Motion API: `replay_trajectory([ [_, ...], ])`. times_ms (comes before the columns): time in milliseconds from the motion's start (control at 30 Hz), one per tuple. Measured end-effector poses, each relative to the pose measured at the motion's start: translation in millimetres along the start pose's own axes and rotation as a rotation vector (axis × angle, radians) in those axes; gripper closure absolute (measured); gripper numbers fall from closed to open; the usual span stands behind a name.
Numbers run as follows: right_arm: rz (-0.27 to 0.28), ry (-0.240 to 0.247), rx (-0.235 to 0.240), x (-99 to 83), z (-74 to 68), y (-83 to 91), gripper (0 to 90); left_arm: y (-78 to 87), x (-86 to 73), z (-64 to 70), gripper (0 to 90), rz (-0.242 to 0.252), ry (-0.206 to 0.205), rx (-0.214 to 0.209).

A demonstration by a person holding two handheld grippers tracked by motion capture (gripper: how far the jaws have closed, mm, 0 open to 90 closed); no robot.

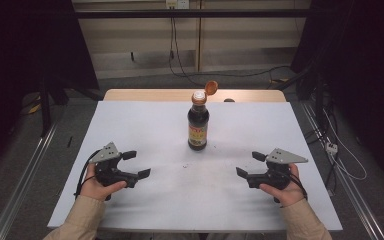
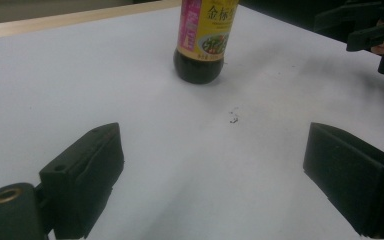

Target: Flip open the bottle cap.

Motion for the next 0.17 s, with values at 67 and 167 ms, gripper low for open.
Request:
replay_trajectory([
  [67,-0.003,-0.001,-0.003,-1.3,0.3,0.3,13.6,0.4,-1.5,0.3,8.8,0.0,0.005,0.004],
  [167,-0.005,-0.003,-0.002,-2.1,1.0,-0.1,13.6,1.0,-1.9,0.3,8.5,0.006,0.003,0.005],
])
Point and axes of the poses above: each handheld gripper's, and its own axes: y roughly backward along the jaws, x roughly out of its top, z roughly to its right, the point moved 3 cm from there along -y, roughly forward along the jaws, and after that the axes turned 13 degrees about -x, right-handed, at the moved point
